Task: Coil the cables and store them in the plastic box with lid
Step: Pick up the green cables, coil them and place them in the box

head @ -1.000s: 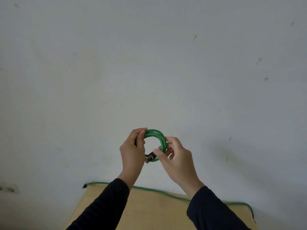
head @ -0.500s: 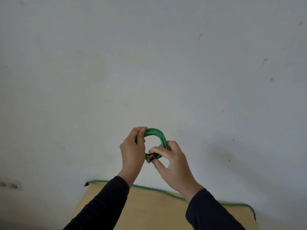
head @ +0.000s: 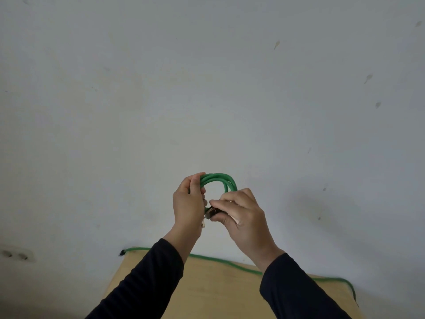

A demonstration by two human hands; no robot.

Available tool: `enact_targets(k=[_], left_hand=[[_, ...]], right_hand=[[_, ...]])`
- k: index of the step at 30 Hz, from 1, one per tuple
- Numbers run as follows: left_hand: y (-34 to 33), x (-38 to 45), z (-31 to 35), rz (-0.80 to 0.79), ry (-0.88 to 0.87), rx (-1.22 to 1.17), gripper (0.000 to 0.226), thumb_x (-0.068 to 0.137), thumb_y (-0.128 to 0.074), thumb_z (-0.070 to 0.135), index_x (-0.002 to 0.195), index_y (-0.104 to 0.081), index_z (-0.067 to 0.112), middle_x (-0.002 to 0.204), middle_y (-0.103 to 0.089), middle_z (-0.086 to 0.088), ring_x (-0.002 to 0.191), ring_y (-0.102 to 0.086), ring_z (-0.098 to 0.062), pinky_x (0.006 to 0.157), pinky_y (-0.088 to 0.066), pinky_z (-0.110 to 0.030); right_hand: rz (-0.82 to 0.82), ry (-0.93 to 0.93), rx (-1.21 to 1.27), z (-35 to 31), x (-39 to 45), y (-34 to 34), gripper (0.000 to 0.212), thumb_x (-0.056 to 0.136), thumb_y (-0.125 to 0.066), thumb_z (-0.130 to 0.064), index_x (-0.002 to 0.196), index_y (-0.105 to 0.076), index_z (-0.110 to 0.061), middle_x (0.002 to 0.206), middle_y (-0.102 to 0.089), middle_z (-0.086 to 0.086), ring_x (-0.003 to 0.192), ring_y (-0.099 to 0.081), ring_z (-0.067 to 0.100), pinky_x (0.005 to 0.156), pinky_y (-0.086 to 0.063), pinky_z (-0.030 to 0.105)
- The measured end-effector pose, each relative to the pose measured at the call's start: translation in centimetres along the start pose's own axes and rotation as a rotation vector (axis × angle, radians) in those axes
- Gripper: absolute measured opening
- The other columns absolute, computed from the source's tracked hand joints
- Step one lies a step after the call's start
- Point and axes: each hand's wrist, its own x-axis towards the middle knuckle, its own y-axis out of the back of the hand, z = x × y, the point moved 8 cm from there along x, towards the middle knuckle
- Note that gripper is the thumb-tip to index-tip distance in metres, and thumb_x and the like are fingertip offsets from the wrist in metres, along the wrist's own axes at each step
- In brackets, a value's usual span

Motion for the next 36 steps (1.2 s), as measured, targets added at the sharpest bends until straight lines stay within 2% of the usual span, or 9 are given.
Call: enact_targets(k=[4, 9, 16, 21, 23, 27, 31, 34, 36], left_hand=[[0.2, 0.0, -0.4, -0.014, 0.015, -0.105, 0.027, 0.098, -0.042, 0.032, 0.089, -0.067, 0.028, 0.067, -0.047, 0.002, 0.042, -0.039, -0.006, 0.043, -0.036, -0.024], [-0.4, -0.6, 0.4, -0.089, -0.059, -0.088, 0.025, 0.097, -0.041, 0.035, 0.094, -0.066, 0.029, 0.067, -0.047, 0.003, 0.046, -0.04, -0.006, 0.045, -0.033, -0.026], [-0.8, -0.6, 0.4, -0.19, -0.079, -0.154, 0.027, 0.099, -0.041, 0.026, 0.099, -0.066, 0.017, 0.066, -0.046, 0.0, 0.048, -0.036, -0.006, 0.047, -0.037, -0.017], [-1.5, -1.0, -0.4, -0.319, -0.089, -0.049, 0.029, 0.099, -0.041, 0.026, 0.097, -0.068, 0.019, 0.068, -0.05, 0.001, 0.051, -0.038, -0.008, 0.052, -0.038, -0.021], [-1.2, -1.2, -1.1, -0.325, -0.076, -0.013, 0.03, 0.099, -0.039, 0.027, 0.098, -0.069, 0.022, 0.069, -0.053, 0.002, 0.054, -0.042, -0.009, 0.055, -0.04, -0.024], [0.6, -2.2, -3.5, -0.255, -0.016, 0.094, 0.027, 0.099, -0.04, 0.024, 0.104, -0.066, 0.03, 0.081, -0.062, 0.001, 0.069, -0.053, -0.01, 0.059, -0.045, -0.025], [3.1, -4.4, -7.8, -0.185, 0.119, 0.082, 0.024, 0.096, -0.048, 0.022, 0.11, -0.067, 0.027, 0.083, -0.067, 0.001, 0.074, -0.062, -0.007, 0.063, -0.048, -0.021], [4.6, -6.8, -11.7, -0.157, 0.209, 0.094, 0.024, 0.095, -0.05, 0.022, 0.111, -0.066, 0.028, 0.082, -0.069, 0.002, 0.069, -0.062, -0.004, 0.053, -0.047, -0.018], [5.4, -8.7, -14.3, -0.142, 0.269, 0.098, 0.024, 0.095, -0.051, 0.02, 0.112, -0.067, 0.025, 0.086, -0.071, 0.0, 0.072, -0.065, -0.003, 0.062, -0.05, -0.022]], right_hand=[[-0.063, -0.032, 0.077, 0.3, -0.2, -0.1, 0.021, 0.085, -0.061, -0.026, 0.101, -0.07, -0.018, 0.088, -0.058, -0.002, 0.083, -0.046, 0.009, 0.076, -0.037, 0.009], [0.068, -0.26, 0.182, 1.4, -0.2, 0.9, 0.015, 0.078, -0.069, -0.026, 0.092, -0.074, -0.023, 0.086, -0.045, -0.003, 0.079, -0.048, 0.005, 0.075, -0.04, 0.009], [0.11, -0.324, 0.125, 2.1, -0.5, 0.9, 0.036, 0.088, -0.047, -0.039, 0.121, -0.058, -0.032, 0.098, -0.046, 0.002, 0.088, -0.05, 0.005, 0.078, -0.038, 0.006], [0.065, -0.37, 0.152, 2.3, -0.9, -0.3, 0.042, 0.095, -0.042, -0.025, 0.135, -0.039, -0.037, 0.081, -0.051, -0.002, 0.071, -0.051, 0.01, 0.07, -0.041, 0.01], [0.085, -0.392, 0.118, 2.4, -1.4, -0.6, 0.043, 0.096, -0.042, -0.018, 0.135, -0.039, -0.036, 0.077, -0.05, 0.001, 0.069, -0.048, 0.014, 0.066, -0.043, 0.014], [0.069, -0.578, 0.21, 3.3, -3.9, -2.1, 0.039, 0.096, -0.04, -0.03, 0.132, -0.042, -0.045, 0.093, -0.057, -0.003, 0.073, -0.062, 0.028, 0.072, -0.055, 0.046], [0.061, -0.725, 0.152, 2.9, -8.0, -2.6, 0.03, 0.095, -0.045, -0.028, 0.125, -0.048, -0.034, 0.109, -0.062, -0.008, 0.094, -0.061, 0.016, 0.089, -0.05, 0.039], [0.046, -0.831, 0.105, 2.8, -12.7, -3.1, 0.026, 0.094, -0.05, -0.03, 0.119, -0.053, -0.031, 0.104, -0.064, -0.007, 0.087, -0.063, 0.017, 0.083, -0.053, 0.043], [0.032, -0.914, 0.083, 2.8, -16.2, -3.5, 0.025, 0.093, -0.05, -0.033, 0.118, -0.053, -0.035, 0.108, -0.065, -0.005, 0.088, -0.066, 0.024, 0.081, -0.054, 0.046]])
